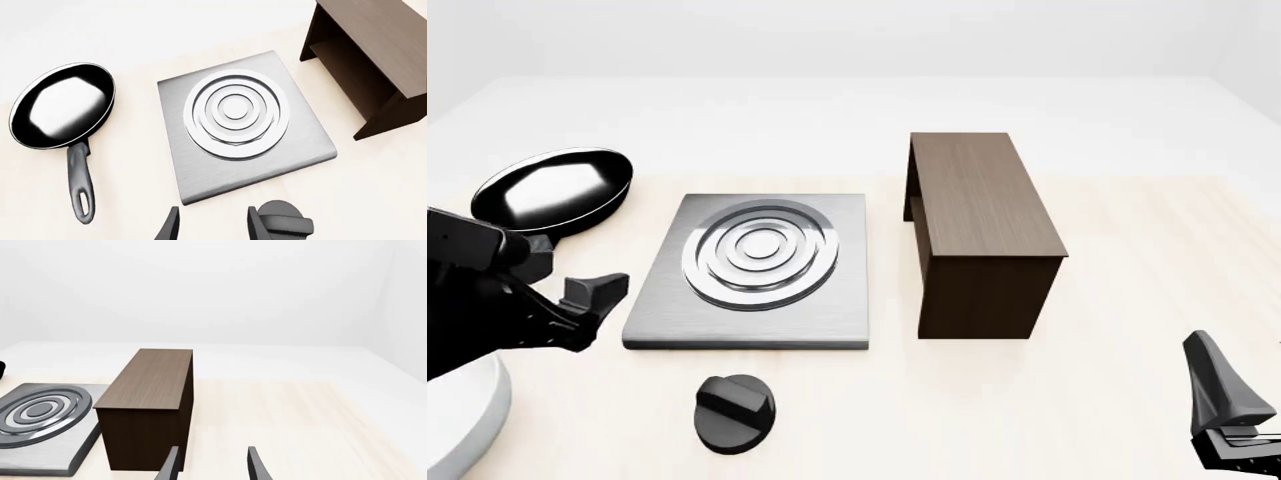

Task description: Turn on the stove.

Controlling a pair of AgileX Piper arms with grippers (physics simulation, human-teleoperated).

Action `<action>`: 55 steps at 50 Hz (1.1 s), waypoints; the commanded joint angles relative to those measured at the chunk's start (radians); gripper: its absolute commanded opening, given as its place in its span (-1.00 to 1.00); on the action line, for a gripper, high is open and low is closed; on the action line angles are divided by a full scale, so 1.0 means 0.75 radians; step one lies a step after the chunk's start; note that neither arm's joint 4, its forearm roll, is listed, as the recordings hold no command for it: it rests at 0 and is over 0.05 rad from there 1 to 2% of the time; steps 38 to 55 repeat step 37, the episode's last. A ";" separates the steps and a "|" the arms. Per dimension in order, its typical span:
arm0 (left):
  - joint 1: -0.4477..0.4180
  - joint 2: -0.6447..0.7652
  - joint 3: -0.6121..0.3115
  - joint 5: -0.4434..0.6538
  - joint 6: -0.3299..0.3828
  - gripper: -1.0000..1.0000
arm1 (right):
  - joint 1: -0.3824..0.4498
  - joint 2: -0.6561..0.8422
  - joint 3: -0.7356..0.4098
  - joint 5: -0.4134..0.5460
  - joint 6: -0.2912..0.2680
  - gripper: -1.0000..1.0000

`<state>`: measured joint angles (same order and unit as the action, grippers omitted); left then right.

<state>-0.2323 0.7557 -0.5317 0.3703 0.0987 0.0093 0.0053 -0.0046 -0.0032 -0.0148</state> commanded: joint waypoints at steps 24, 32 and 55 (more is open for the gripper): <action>0.375 0.274 -0.289 -0.117 -0.003 1.00 | 0.001 0.000 0.000 0.000 -0.001 1.00; 0.435 0.299 -0.332 -0.113 -0.007 1.00 | 0.001 0.000 0.000 0.000 -0.003 1.00; 0.459 0.321 -0.351 -0.117 -0.018 1.00 | 0.002 -0.001 0.000 0.000 -0.008 1.00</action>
